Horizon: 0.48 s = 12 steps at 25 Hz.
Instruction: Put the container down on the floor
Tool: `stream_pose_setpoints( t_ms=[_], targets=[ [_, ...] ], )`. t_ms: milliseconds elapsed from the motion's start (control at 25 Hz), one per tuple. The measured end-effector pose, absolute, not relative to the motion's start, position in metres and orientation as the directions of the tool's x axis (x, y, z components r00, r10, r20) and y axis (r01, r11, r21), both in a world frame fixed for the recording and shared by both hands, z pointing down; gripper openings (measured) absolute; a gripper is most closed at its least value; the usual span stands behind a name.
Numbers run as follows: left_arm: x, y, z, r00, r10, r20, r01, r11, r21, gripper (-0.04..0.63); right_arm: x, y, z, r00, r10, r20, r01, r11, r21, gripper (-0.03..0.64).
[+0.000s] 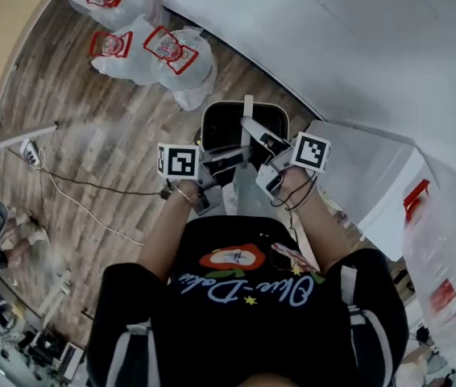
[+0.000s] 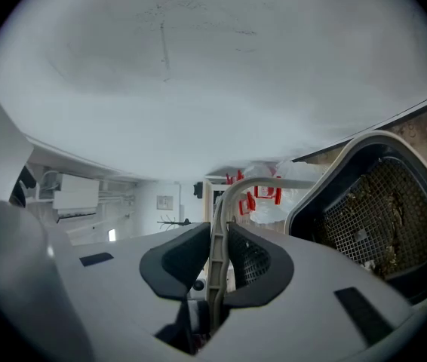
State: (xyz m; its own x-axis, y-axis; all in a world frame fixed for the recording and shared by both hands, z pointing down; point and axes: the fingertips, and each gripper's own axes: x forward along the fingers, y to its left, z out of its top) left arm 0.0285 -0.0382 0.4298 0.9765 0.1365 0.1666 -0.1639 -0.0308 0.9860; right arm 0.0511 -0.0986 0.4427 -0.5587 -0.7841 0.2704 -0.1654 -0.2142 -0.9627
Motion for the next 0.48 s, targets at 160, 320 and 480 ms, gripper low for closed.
stream_pose_setpoints(
  t_ms=[160, 320, 480],
  targets=[
    [0.027, -0.052, 0.446, 0.973, 0.154, 0.172, -0.171, -0.023, 0.985, 0.051, 0.052, -0.113, 0.457, -0.548, -0.784, 0.292, -0.213, -0.207, -0.955, 0.064],
    [0.031, -0.063, 0.466, 0.978, 0.156, 0.14, -0.143, 0.01, 0.99, 0.051, 0.053, -0.125, 0.48, -0.546, -0.778, 0.311, -0.23, -0.218, -0.949, 0.064],
    [0.032, -0.071, 0.494, 0.974, 0.175, 0.143, -0.145, -0.001, 0.989, 0.051, 0.054, -0.137, 0.502, -0.552, -0.777, 0.302, -0.239, -0.2, -0.95, 0.064]
  ],
)
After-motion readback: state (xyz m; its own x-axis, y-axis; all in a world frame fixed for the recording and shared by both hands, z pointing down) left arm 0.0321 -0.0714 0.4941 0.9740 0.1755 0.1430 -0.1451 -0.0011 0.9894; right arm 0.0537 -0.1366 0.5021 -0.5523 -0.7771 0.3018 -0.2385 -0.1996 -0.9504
